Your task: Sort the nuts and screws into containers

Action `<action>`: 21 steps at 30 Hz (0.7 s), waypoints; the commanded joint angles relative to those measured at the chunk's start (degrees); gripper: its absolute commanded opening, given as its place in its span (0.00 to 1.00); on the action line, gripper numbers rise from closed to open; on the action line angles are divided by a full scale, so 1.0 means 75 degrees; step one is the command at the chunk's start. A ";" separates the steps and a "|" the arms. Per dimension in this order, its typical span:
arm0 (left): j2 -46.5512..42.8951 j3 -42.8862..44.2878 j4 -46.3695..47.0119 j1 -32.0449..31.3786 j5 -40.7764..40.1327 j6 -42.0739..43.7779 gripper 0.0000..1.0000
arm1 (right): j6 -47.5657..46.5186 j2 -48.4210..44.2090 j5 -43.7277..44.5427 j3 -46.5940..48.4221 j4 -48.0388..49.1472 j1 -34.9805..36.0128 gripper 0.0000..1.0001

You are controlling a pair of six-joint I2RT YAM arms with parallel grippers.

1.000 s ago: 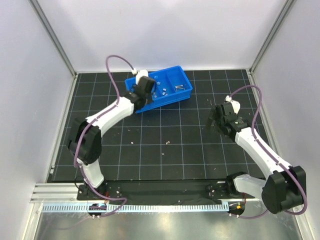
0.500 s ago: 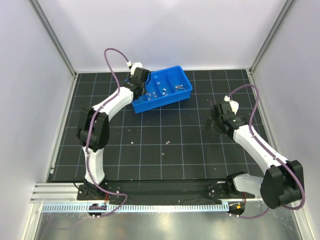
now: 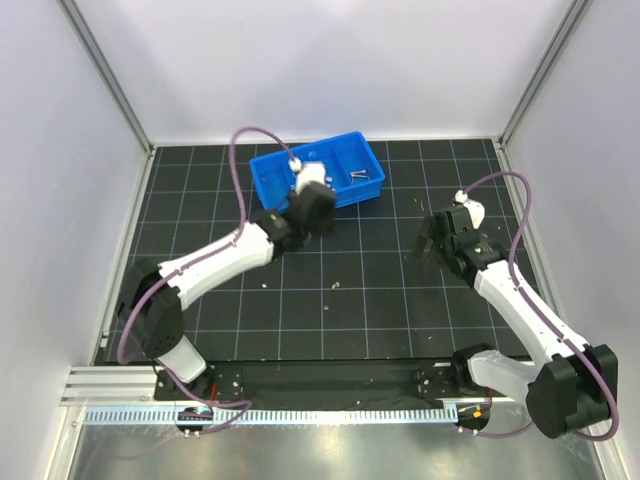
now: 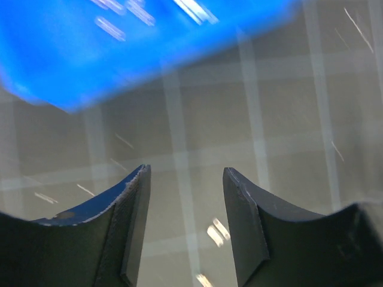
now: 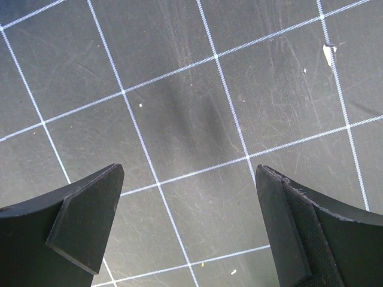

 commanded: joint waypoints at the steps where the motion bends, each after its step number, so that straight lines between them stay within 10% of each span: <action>1: -0.0173 -0.0683 -0.0471 -0.1022 -0.0120 -0.1093 0.54 | 0.0052 -0.0381 0.0102 -0.0179 -0.0094 -0.0014 1.00; 21: 0.1444 -0.1083 -0.0637 -0.2162 0.0537 -0.1049 0.44 | 0.0099 -0.0745 0.0008 -0.0531 -0.0153 -0.0014 1.00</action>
